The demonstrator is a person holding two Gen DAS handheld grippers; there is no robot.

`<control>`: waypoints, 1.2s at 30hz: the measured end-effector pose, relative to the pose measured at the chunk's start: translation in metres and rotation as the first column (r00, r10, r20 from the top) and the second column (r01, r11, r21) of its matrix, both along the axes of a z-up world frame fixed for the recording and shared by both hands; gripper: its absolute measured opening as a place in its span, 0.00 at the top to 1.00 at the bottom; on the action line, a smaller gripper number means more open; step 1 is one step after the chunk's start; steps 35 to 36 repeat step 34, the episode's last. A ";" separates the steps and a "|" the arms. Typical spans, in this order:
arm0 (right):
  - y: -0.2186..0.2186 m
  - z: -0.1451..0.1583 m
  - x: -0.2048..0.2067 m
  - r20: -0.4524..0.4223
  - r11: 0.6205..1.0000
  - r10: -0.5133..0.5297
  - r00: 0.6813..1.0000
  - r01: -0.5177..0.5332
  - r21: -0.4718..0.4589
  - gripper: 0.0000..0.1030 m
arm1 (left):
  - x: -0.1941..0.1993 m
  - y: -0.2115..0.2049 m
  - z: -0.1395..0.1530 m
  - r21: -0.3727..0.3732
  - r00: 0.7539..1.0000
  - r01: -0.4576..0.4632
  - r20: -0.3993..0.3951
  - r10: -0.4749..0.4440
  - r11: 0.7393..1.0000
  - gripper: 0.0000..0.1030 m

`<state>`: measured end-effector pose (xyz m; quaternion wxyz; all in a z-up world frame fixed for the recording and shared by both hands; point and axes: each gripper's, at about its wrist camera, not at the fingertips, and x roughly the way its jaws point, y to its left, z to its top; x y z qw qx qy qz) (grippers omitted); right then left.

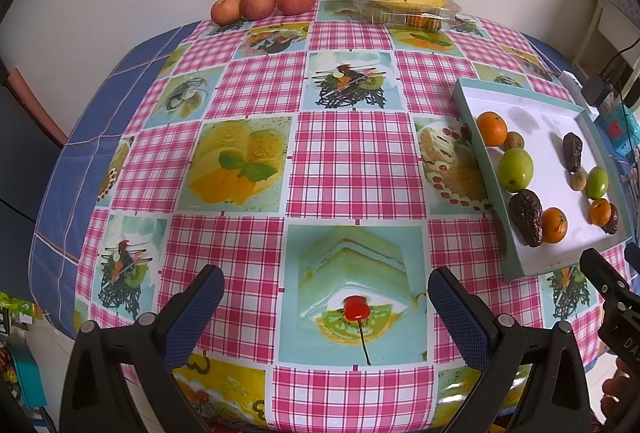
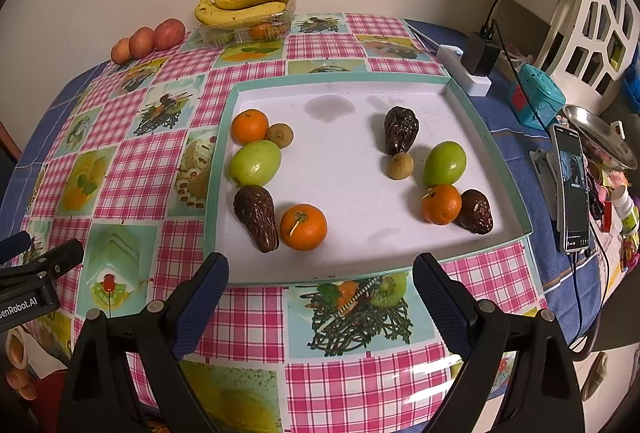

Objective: Organize fruits

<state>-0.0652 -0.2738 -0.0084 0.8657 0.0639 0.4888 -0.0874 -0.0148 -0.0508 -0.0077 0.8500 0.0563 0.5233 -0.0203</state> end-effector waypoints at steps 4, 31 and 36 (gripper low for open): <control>0.000 0.000 0.000 0.000 1.000 0.000 1.000 0.000 -0.001 0.09 | 0.000 0.000 0.000 0.000 1.000 0.000 0.000 0.000 1.000 0.00; -0.002 -0.001 -0.001 -0.003 1.000 -0.004 1.000 0.004 -0.003 0.09 | -0.002 0.003 0.003 0.004 1.000 0.016 0.012 -0.016 1.000 0.00; -0.002 0.000 -0.001 -0.003 1.000 -0.004 1.000 0.004 -0.003 0.09 | -0.001 0.004 0.003 0.004 1.000 0.020 0.012 -0.020 1.000 0.00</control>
